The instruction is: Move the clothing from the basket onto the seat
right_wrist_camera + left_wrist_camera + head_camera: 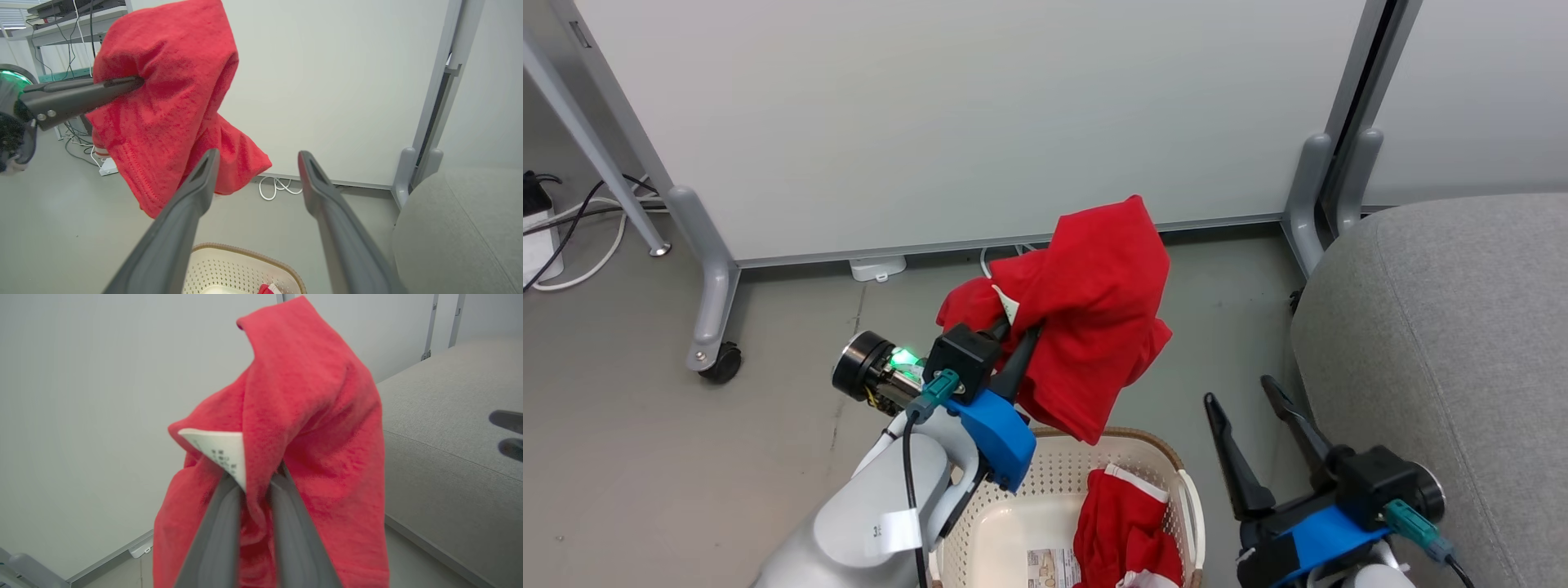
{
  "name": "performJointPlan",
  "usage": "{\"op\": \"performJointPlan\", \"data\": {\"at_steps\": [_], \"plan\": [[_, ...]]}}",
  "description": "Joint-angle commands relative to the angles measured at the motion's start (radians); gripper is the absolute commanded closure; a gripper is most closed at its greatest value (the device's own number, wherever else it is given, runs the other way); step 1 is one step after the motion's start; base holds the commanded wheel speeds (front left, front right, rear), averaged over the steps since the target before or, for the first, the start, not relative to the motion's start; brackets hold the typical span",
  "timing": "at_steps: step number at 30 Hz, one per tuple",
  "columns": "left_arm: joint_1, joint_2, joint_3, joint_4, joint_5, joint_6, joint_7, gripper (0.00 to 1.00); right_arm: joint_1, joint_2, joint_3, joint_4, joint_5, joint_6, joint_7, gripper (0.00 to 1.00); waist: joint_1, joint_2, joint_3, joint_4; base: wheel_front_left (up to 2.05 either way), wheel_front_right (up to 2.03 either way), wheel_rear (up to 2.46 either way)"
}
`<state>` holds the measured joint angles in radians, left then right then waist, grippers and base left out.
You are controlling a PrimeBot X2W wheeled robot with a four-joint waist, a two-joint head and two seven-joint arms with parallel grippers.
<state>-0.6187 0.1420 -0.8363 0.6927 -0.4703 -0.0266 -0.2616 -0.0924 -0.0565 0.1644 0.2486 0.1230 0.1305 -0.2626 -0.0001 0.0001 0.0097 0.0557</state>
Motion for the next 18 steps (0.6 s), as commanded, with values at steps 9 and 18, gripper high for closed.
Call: {"op": "performJointPlan", "data": {"at_steps": [9,18], "plan": [[-0.038,-0.036,-0.023,-0.025,0.029,-0.012,-0.005,1.00,-0.125,-0.006,0.149,0.057,0.063,0.000,-0.003,0.00,0.0001,-0.0001,0.031,0.036,0.00,0.00,0.00],[-0.049,-0.063,-0.049,-0.041,0.042,-0.022,-0.005,1.00,-0.197,-0.006,0.166,0.145,0.088,0.000,-0.003,0.00,0.0001,-0.0001,0.051,0.068,0.00,0.00,0.00]]}}
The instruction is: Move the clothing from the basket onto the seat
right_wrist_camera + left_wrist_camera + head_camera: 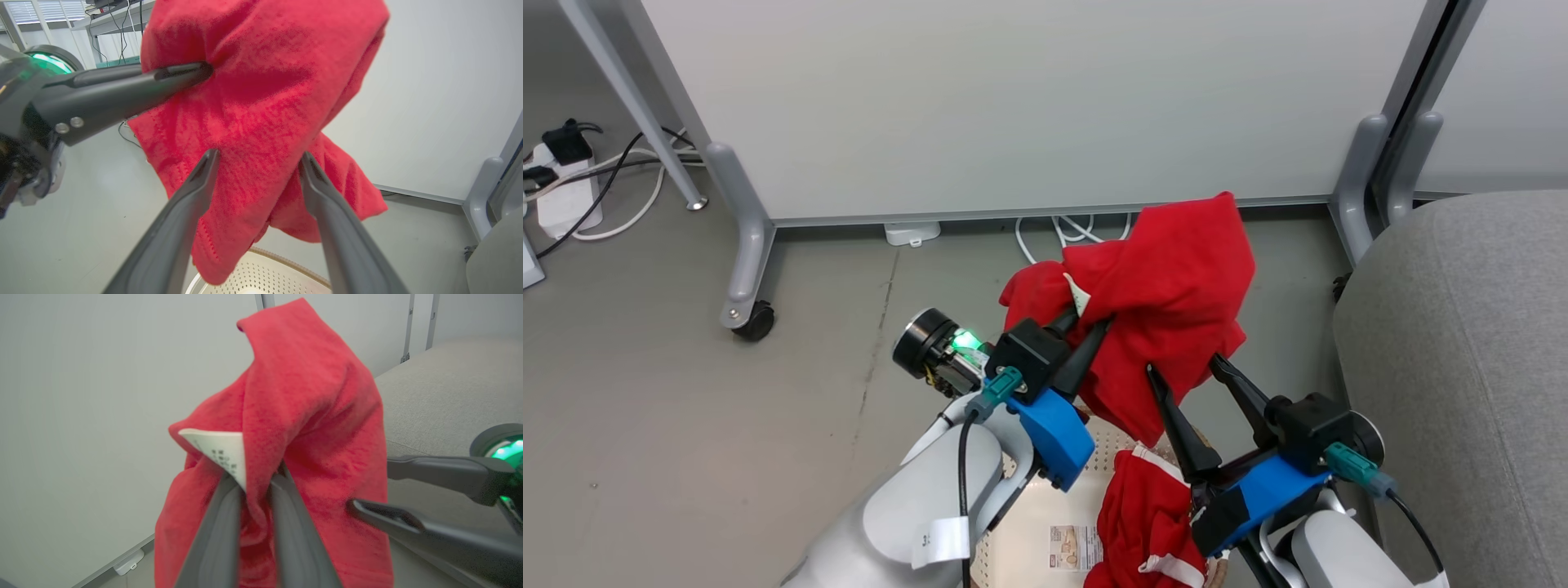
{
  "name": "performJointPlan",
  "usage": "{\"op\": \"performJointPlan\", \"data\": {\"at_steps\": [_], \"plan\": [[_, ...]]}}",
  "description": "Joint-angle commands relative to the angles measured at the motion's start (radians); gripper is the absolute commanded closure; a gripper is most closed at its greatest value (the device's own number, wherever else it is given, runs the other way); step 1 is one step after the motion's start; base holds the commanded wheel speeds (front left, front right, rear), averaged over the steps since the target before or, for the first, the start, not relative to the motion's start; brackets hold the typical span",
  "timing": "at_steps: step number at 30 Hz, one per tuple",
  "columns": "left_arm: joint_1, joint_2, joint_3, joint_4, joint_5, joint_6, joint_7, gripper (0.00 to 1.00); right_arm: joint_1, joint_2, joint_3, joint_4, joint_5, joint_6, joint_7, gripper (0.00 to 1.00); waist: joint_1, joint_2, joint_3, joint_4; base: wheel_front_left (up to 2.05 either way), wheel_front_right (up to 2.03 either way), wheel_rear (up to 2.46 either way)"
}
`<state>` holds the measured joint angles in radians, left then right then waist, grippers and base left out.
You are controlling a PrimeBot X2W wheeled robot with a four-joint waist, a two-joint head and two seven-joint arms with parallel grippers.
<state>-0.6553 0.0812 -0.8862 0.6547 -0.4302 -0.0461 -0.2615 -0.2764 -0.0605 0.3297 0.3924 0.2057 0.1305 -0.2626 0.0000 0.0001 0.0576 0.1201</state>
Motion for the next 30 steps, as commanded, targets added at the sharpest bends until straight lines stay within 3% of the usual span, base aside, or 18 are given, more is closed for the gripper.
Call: {"op": "performJointPlan", "data": {"at_steps": [1,9,10,11,30], "plan": [[-0.014,-0.005,-0.004,-0.006,0.004,-0.005,-0.005,1.00,-0.020,-0.003,0.005,0.014,0.008,0.000,-0.003,0.00,0.0000,-0.0001,0.006,0.007,0.00,0.00,0.00],[-0.009,-0.021,-0.034,-0.028,0.003,-0.022,-0.005,1.00,-0.077,-0.001,0.026,0.058,0.050,0.000,-0.003,0.00,0.0000,-0.0001,0.017,0.021,0.00,0.00,0.00],[-0.007,-0.022,-0.037,-0.027,0.001,-0.022,-0.005,1.00,-0.080,0.000,0.035,0.053,0.055,0.000,-0.003,0.82,0.0000,-0.0001,0.017,0.022,0.00,0.00,0.00],[-0.005,-0.023,-0.040,-0.025,0.001,-0.022,-0.005,1.00,-0.082,0.000,0.042,0.048,0.058,0.000,-0.003,1.00,0.0000,-0.0001,0.017,0.022,0.00,0.00,0.00],[0.001,-0.029,-0.044,-0.007,0.004,-0.028,-0.005,1.00,-0.056,-0.016,0.069,0.027,0.076,0.000,-0.003,1.00,0.0000,-0.0001,0.009,0.010,0.00,0.00,0.00]]}}
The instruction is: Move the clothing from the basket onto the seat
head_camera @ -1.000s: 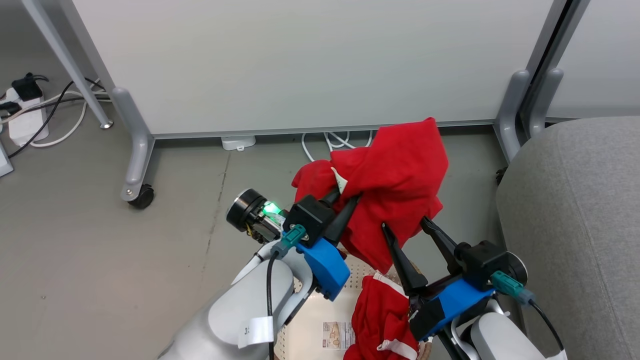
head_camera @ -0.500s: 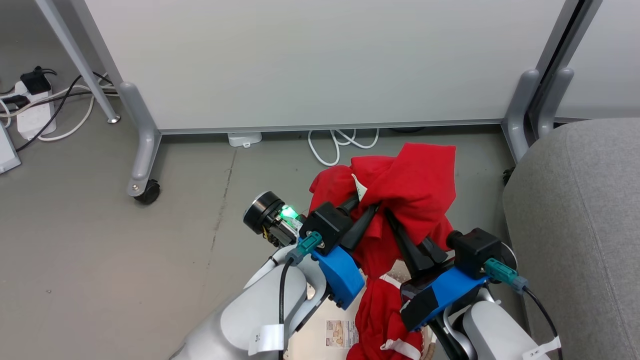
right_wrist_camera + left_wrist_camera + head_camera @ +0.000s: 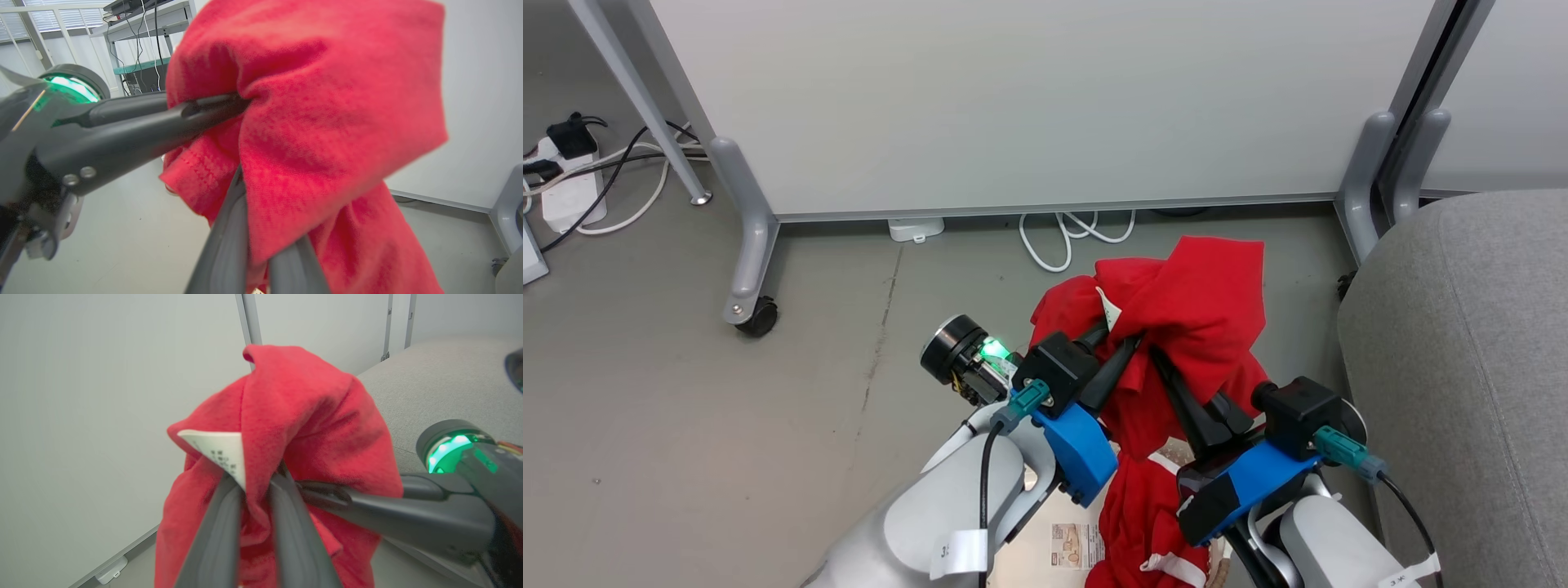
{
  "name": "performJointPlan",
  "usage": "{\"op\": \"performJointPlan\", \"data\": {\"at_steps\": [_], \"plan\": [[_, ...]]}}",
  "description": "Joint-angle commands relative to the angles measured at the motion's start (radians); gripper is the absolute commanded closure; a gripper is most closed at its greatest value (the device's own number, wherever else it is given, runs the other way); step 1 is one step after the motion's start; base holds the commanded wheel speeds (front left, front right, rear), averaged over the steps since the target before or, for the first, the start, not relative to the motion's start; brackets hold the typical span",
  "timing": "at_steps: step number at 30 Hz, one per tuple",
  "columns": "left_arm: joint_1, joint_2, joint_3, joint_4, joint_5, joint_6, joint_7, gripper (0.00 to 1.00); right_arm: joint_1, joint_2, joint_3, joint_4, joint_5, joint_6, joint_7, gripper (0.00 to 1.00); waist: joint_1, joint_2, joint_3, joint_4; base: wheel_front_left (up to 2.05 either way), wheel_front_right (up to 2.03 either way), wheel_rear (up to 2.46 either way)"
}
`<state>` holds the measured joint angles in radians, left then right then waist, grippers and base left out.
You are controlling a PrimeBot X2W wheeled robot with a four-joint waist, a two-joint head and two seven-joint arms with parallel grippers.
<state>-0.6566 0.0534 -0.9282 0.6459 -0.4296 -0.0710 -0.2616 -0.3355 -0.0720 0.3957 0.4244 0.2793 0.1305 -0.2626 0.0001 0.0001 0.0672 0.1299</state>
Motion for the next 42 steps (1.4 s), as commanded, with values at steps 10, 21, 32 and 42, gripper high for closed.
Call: {"op": "performJointPlan", "data": {"at_steps": [10,21,32,42], "plan": [[0.002,-0.002,0.008,0.004,0.002,0.009,-0.005,0.00,0.008,-0.004,0.010,-0.012,0.006,0.000,-0.003,1.00,-0.0001,-0.0001,-0.006,-0.003,0.00,0.00,0.00],[0.010,0.000,0.024,-0.004,0.017,0.016,-0.005,0.00,0.030,-0.005,-0.043,-0.017,-0.004,0.000,-0.003,1.00,-0.0001,-0.0001,0.002,-0.027,0.00,0.00,0.00],[0.039,0.016,0.039,-0.053,0.042,0.011,-0.005,0.00,0.035,-0.017,-0.171,-0.069,-0.034,0.000,-0.004,1.00,-0.0001,-0.0001,0.056,-0.140,0.00,0.00,0.00],[0.039,0.012,0.022,-0.079,0.079,-0.008,-0.005,0.00,0.024,-0.038,-0.277,-0.137,-0.047,0.000,-0.003,1.00,-0.0001,-0.0001,0.127,-0.264,0.00,0.00,0.00]]}}
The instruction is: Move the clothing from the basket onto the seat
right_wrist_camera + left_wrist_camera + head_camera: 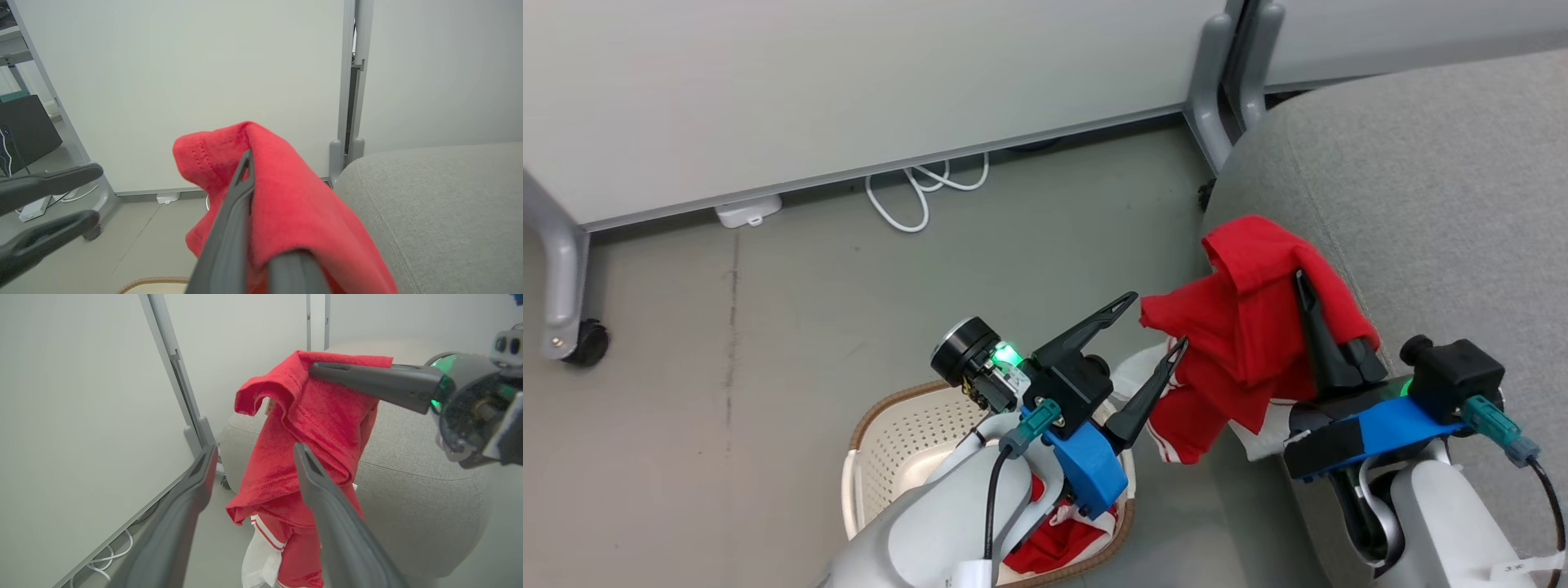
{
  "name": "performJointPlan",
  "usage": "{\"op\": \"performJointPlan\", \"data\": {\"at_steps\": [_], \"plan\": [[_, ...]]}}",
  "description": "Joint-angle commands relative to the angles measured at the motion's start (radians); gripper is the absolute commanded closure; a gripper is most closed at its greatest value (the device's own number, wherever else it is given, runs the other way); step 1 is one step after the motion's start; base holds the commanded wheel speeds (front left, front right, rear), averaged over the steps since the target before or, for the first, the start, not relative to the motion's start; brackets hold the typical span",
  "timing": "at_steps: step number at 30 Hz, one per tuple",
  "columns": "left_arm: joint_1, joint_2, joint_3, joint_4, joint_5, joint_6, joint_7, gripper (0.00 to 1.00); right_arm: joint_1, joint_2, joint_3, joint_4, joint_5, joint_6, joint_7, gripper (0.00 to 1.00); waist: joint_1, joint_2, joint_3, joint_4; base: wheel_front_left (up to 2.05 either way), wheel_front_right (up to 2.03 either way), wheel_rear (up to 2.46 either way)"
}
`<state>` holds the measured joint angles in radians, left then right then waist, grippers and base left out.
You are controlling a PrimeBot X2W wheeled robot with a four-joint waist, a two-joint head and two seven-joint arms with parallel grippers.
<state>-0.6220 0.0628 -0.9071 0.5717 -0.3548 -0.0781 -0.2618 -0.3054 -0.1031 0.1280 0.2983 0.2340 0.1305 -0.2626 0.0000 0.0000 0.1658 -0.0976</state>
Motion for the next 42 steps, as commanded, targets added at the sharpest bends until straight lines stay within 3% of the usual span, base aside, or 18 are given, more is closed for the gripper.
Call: {"op": "performJointPlan", "data": {"at_steps": [1,17,27,34,42], "plan": [[0.004,0.002,-0.002,-0.005,0.009,-0.004,-0.005,0.00,-0.005,-0.009,-0.017,-0.017,-0.003,0.000,-0.003,1.00,0.0000,0.0000,0.034,-0.048,0.00,0.00,0.00],[0.007,-0.008,-0.034,-0.004,0.043,-0.025,-0.005,0.00,0.043,-0.029,-0.117,-0.081,-0.013,0.000,-0.003,1.00,0.0000,0.0000,0.089,-0.180,0.00,0.00,0.00],[-0.008,-0.010,-0.016,-0.009,0.057,-0.028,-0.005,0.00,0.035,-0.026,-0.132,-0.100,-0.011,0.000,-0.003,1.00,0.0000,0.0000,0.111,-0.197,0.00,0.00,0.00],[-0.061,-0.005,0.003,-0.018,0.093,-0.025,-0.005,0.00,-0.080,-0.032,-0.149,-0.142,-0.009,0.000,-0.003,1.00,0.0000,0.0000,0.200,-0.186,0.00,0.00,0.00],[-0.201,0.013,-0.006,-0.013,0.145,-0.033,-0.005,0.00,-0.391,-0.112,-0.258,-0.251,-0.013,0.000,-0.003,1.00,0.0000,0.0000,0.431,-0.153,0.00,0.00,0.00]]}}
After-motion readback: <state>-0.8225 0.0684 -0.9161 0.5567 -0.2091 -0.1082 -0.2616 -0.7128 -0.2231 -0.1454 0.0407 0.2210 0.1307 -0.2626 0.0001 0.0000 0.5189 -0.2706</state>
